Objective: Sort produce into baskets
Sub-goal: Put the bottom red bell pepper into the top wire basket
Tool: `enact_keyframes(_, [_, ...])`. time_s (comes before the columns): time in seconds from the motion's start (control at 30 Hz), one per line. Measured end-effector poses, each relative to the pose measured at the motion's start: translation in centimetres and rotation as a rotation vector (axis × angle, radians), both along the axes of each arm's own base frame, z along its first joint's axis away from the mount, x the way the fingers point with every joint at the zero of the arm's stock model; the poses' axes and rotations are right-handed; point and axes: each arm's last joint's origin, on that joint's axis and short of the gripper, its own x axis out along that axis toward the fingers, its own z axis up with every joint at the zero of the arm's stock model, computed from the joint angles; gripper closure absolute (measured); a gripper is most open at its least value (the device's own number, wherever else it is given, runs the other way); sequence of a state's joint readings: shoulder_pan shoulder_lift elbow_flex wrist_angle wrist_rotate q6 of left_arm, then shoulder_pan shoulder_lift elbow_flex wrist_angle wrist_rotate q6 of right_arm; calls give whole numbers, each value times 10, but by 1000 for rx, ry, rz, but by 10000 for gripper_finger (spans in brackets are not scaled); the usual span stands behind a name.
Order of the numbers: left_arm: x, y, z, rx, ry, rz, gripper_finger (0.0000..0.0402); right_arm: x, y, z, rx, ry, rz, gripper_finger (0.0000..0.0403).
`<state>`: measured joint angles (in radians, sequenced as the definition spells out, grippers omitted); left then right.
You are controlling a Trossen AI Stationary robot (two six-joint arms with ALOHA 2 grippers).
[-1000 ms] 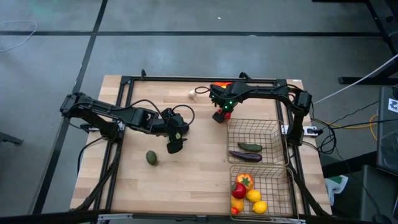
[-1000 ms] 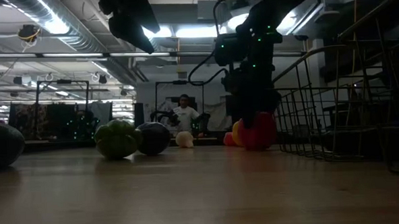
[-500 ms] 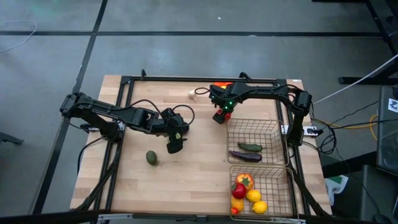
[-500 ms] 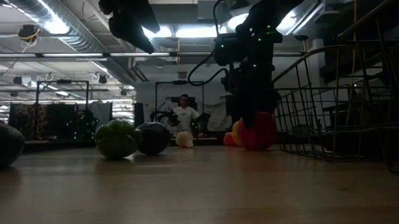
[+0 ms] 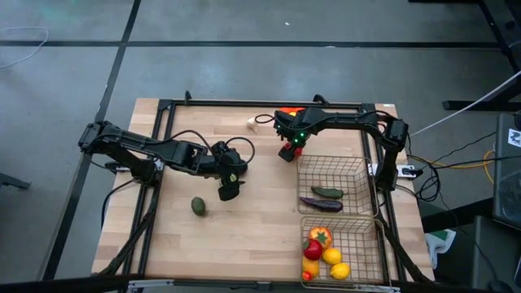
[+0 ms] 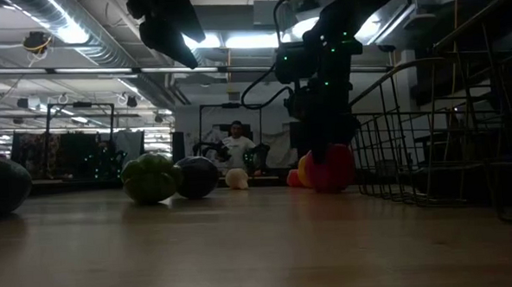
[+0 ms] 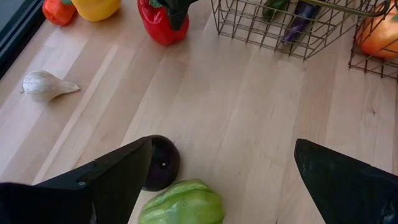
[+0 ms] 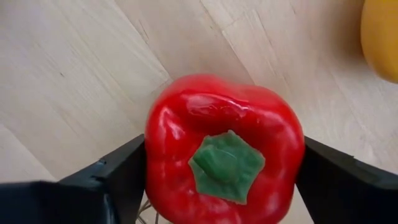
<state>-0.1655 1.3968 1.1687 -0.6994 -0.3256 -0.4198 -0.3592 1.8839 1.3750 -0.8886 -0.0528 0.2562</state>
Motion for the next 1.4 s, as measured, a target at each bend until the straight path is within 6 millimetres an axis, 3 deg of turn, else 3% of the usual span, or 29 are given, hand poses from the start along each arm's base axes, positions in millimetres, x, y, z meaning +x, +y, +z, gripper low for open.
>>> enact_keyframes(0.4, [0,0,0,0,0,0,11,-4,2,10,28,16,4,70])
enact_keyframes(0.6, [0,0,0,0,0,0,11,2,3,50,27,19,57,72])
enact_keyframes(0.8, [0,0,0,0,0,1,11,11,16,106,-10,-36,131,72])
enact_keyframes(1.1, [0,0,0,-20,-8,25,11,4,70,184,-24,-96,262,68])
enact_keyframes(1.4, [0,0,0,-13,-5,16,11,-5,141,206,-11,-140,415,68])
